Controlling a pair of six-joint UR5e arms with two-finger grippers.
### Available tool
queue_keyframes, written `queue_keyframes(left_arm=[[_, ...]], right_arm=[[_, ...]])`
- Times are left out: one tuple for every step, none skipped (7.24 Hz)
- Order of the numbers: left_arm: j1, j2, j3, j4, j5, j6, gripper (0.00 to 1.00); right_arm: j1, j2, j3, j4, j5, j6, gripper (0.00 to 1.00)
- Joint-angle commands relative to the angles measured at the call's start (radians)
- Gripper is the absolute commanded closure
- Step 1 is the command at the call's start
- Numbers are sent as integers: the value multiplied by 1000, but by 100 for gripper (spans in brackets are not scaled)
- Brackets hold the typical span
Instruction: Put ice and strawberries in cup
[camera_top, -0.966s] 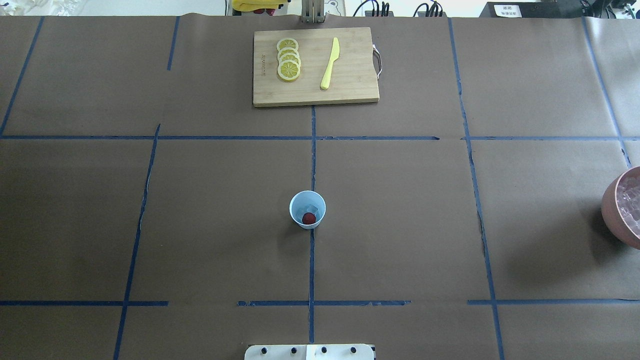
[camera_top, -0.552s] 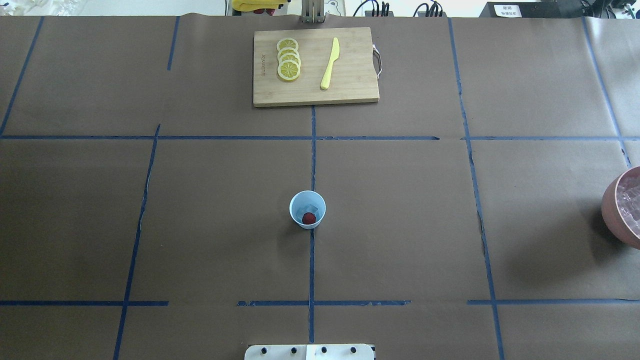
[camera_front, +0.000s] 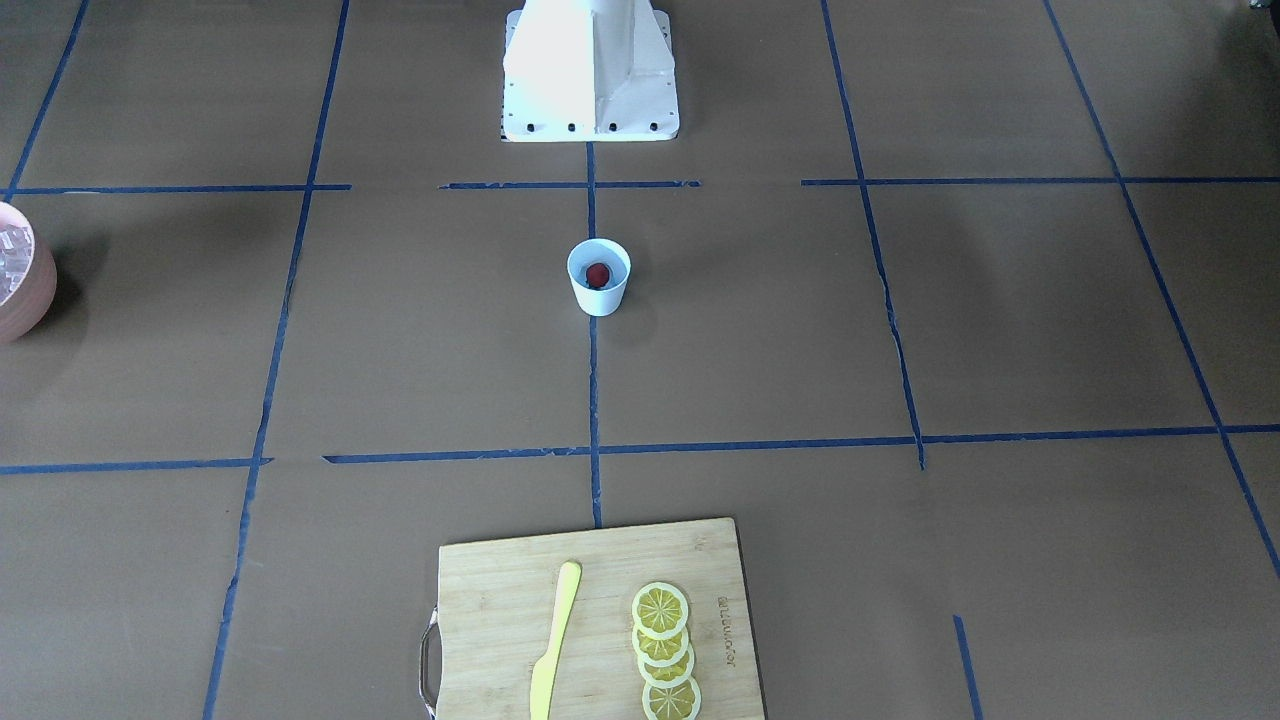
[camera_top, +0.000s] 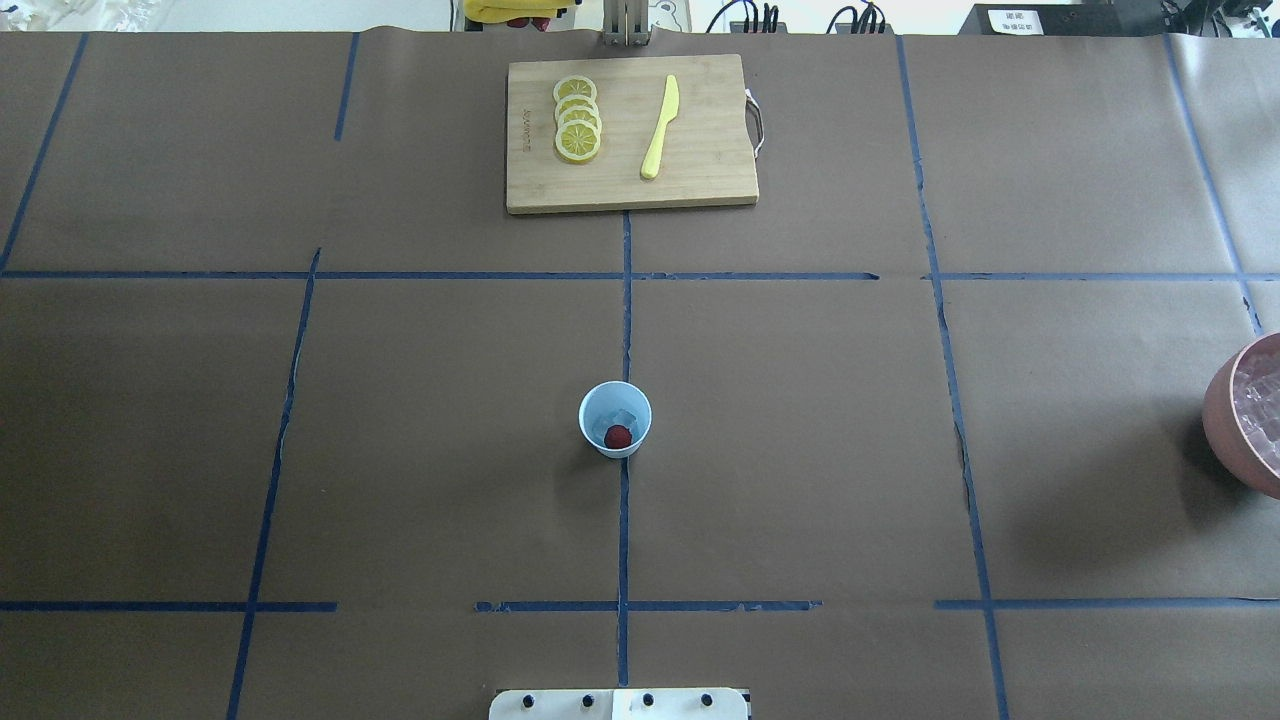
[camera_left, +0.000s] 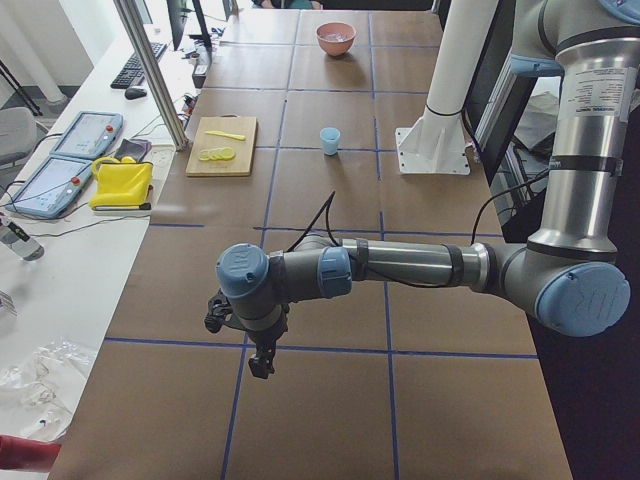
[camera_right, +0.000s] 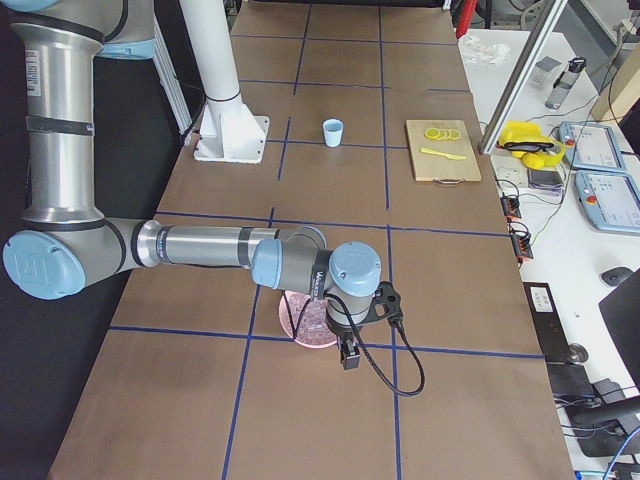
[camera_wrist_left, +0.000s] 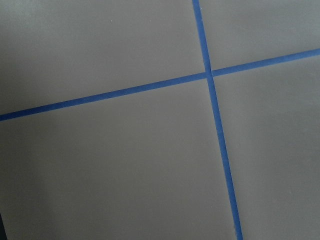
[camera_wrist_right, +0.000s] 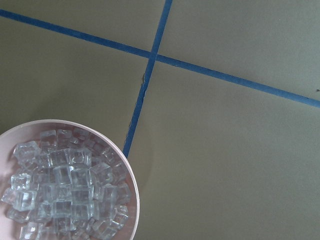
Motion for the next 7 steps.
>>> queue_keyframes(left_arm=[[0, 3, -8, 0, 0, 0, 0], [0, 3, -12, 0, 0, 0, 0], [0, 4, -14, 0, -2, 0, 0], [0, 4, -15, 0, -2, 0, 0], [0, 4, -20, 0, 0, 0, 0], [0, 4, -20, 0, 0, 0, 0], [0, 6, -20, 0, 0, 0, 0]], right_arm=[[0, -2, -1, 0, 0, 1, 0], [0, -2, -1, 0, 0, 1, 0], [0, -2, 0, 0, 0, 1, 0], [0, -2, 0, 0, 0, 1, 0], [0, -2, 0, 0, 2, 1, 0], [0, -3, 3, 0, 2, 1, 0], [0, -5, 5, 0, 2, 1, 0]])
